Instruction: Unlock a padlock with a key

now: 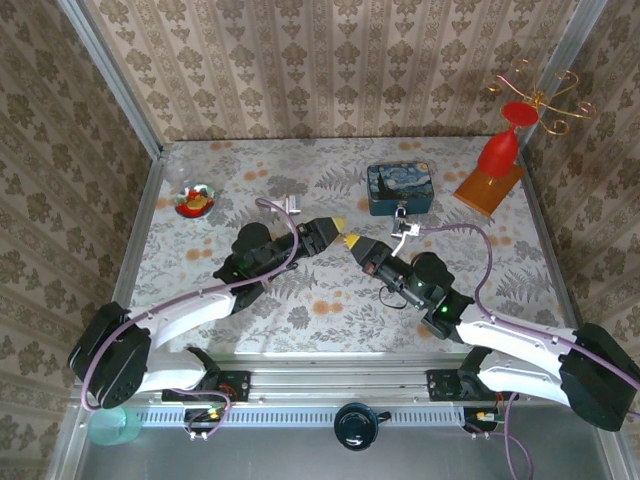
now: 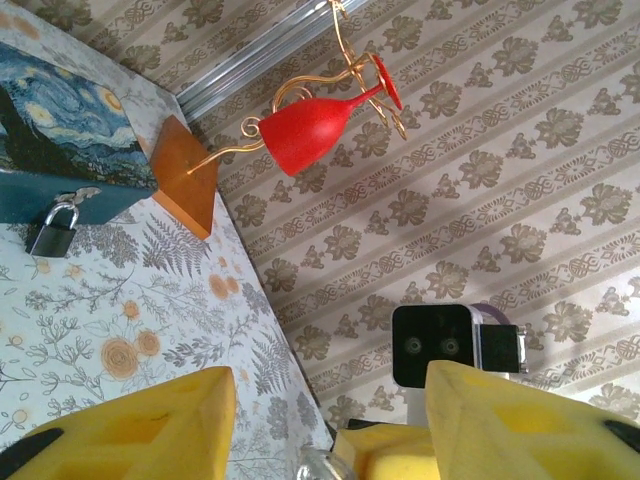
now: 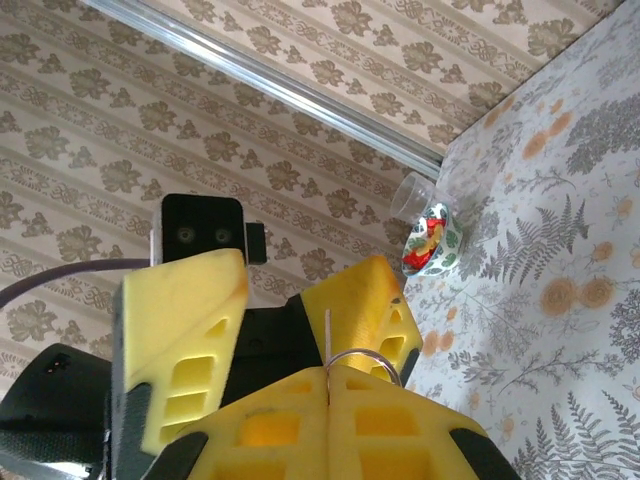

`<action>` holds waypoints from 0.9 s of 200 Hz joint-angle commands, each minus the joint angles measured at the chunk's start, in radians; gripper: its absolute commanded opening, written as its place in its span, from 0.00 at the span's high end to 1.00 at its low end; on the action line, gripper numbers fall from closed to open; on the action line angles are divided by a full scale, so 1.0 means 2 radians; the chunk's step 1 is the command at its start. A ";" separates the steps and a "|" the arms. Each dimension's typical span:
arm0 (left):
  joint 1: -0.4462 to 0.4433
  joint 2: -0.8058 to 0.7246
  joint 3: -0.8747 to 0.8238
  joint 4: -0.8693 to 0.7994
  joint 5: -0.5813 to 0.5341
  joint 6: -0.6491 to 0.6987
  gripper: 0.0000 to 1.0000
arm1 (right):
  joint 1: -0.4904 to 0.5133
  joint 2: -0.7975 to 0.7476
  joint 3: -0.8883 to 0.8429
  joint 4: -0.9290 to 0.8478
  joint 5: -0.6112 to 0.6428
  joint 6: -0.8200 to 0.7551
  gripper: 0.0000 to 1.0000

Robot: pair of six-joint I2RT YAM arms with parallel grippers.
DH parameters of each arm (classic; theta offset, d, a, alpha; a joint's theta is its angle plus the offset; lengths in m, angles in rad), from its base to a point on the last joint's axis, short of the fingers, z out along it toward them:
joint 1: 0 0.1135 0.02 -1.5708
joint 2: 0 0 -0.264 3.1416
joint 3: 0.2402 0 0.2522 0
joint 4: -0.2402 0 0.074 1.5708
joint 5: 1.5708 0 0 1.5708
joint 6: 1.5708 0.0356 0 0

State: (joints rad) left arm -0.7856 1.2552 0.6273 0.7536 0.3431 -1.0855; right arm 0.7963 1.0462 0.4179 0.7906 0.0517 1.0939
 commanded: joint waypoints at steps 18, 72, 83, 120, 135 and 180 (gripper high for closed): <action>-0.010 0.018 0.014 0.019 0.016 -0.012 0.57 | 0.003 -0.022 -0.008 0.013 0.028 -0.020 1.00; -0.016 0.027 0.017 0.036 0.018 -0.031 0.73 | 0.003 -0.027 -0.010 0.000 0.033 -0.023 1.00; -0.017 0.027 0.018 0.035 0.018 -0.031 0.77 | 0.002 -0.027 -0.011 -0.001 0.033 -0.022 1.00; -0.019 0.031 0.021 0.041 0.019 -0.031 0.89 | 0.002 -0.028 -0.010 -0.006 0.035 -0.022 1.00; -0.018 0.030 0.017 0.048 0.019 -0.036 0.94 | 0.003 -0.028 -0.007 -0.013 0.036 -0.022 1.00; -0.008 0.023 0.023 -0.011 -0.001 -0.006 1.00 | 0.003 -0.051 0.005 -0.096 0.057 -0.014 0.81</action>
State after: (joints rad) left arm -0.8165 1.3102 0.6434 0.8005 0.3664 -1.1519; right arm 0.7967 0.9855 0.4049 0.7036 0.1013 1.0725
